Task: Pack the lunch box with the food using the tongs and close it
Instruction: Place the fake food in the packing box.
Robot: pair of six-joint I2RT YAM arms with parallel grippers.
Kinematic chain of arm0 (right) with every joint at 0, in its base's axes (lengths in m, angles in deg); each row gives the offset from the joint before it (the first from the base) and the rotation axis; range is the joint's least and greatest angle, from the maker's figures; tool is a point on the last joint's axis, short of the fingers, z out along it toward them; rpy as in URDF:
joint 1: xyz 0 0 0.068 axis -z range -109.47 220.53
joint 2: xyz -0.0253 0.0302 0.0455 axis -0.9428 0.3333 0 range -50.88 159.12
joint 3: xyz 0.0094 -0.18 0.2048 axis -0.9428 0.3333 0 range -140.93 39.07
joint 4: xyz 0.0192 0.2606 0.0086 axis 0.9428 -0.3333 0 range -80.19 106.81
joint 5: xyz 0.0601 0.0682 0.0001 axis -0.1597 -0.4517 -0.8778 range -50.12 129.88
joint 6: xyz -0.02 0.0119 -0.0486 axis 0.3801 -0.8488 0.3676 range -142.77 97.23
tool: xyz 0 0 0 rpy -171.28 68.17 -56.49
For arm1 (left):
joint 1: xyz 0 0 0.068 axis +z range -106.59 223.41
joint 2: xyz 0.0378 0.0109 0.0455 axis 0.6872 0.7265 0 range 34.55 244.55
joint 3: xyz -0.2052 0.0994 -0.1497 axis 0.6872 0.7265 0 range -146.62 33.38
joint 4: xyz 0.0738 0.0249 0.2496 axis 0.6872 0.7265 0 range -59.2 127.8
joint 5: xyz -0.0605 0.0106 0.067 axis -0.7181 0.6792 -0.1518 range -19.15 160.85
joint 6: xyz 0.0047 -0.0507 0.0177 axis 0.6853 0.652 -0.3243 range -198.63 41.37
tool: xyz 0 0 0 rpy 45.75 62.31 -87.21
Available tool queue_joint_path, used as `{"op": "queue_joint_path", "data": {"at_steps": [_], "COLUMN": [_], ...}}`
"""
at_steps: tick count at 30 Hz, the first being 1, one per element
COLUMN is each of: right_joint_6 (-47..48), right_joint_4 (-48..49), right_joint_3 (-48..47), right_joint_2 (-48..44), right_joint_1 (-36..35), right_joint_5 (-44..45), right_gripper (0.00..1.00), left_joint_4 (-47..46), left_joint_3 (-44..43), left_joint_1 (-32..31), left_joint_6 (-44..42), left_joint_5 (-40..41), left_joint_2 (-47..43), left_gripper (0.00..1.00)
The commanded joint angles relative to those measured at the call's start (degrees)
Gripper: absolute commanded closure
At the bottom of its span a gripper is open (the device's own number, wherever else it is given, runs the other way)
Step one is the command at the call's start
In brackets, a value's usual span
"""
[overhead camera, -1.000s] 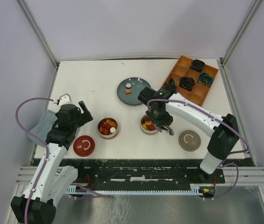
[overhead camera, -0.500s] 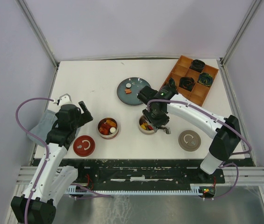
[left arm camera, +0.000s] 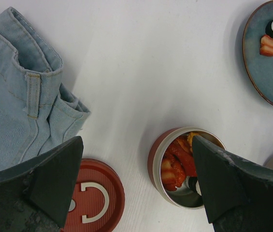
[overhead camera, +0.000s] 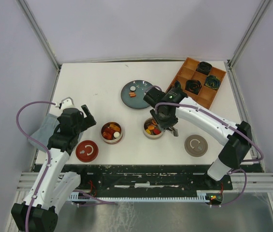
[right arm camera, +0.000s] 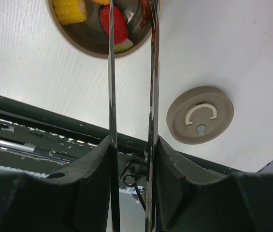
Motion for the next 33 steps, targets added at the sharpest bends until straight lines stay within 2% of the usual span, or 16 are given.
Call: {"op": "queue_joint_path", "data": {"at_steps": [1, 10, 24, 29, 33], "right_joint_6": [-0.94, 0.10, 0.45, -0.34, -0.31], "right_joint_4": [1.83, 2.93, -0.37, -1.38, -0.14], "right_joint_3": [-2.07, -2.04, 2.29, 5.54, 3.68], "right_joint_2": [1.90, 4.50, -2.35, -4.82, -4.66], "right_joint_1": [-0.27, -0.24, -0.24, -0.24, -0.24], "right_joint_5": [4.16, 1.01, -4.45, -4.53, -4.04], "right_gripper": [0.55, 0.56, 0.71, 0.71, 0.67], "left_joint_4": [-2.81, -2.72, -2.79, -2.74, -2.82], "left_joint_3": [-0.19, -0.13, -0.11, -0.21, -0.19], "left_joint_1": [0.21, 0.11, 0.18, 0.19, 0.22], "left_joint_6": [-1.69, -1.73, -1.78, -1.75, -1.74], "left_joint_5": [-0.54, -0.28, -0.41, -0.54, -0.73], "left_joint_2": [-0.31, -0.40, -0.22, -0.05, 0.12], "left_gripper": [0.01, 0.01, 0.01, 0.01, 0.01]}}
